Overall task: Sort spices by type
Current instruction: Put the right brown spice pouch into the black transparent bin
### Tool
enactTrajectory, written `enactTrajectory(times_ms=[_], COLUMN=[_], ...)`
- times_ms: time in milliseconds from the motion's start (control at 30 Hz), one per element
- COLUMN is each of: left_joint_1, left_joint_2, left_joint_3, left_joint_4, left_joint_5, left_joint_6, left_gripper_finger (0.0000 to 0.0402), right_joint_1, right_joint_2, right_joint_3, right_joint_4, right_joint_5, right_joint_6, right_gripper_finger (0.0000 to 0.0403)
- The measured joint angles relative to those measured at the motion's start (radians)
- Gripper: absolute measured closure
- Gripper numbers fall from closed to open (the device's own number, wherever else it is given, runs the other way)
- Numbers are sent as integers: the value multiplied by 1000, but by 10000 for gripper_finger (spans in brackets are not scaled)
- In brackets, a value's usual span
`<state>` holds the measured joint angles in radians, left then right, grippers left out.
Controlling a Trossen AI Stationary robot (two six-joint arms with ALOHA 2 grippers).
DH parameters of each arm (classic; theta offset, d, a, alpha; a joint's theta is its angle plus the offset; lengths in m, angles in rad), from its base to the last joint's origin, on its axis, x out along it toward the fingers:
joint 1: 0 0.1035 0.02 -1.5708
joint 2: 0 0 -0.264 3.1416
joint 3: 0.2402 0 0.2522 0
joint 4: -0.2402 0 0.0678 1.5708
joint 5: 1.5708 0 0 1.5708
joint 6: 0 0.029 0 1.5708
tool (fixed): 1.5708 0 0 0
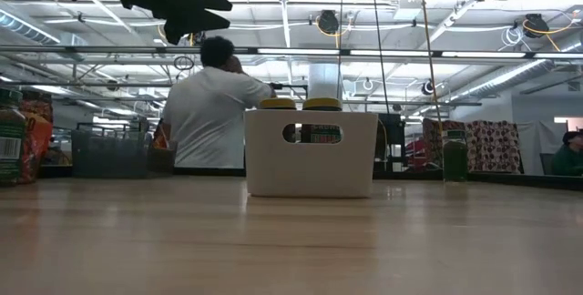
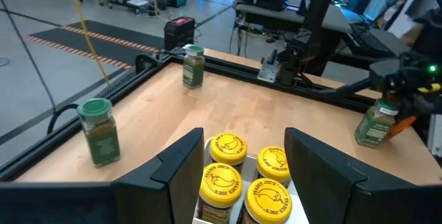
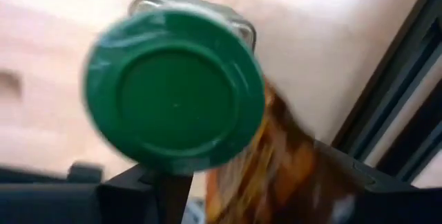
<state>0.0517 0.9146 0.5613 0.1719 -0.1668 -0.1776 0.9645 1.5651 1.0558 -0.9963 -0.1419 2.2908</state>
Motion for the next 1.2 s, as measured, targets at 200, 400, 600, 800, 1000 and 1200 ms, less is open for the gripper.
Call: enactTrajectory(times_ms=[200,400,600,800,1000,1200], left_joint_1=[0,0,0,1,1,1], left_joint_2=[0,0,0,0,0,0], left_joint_3=[0,0,0,0,0,0], left_joint_4=[2,2,2,2,2,2], left_joint_5=[-46,-66,-115,-129,-130,-130], left_joint_6=[-48,-53,-53,-52,-52,-52], left_gripper_finger=[197,197,197,197,197,197], right_joint_1=[23,46,52,52,52,50], right_joint_2=[32,75,95,80,33,-34], right_joint_3=[-44,-45,-44,-44,-45,-45], right_joint_4=[65,96,139,163,182,179], right_joint_5=[16,15,31,14,2,5], right_joint_6=[-28,-27,-23,-25,-32,-33], right_gripper_finger=[186,186,192,245,336,394])
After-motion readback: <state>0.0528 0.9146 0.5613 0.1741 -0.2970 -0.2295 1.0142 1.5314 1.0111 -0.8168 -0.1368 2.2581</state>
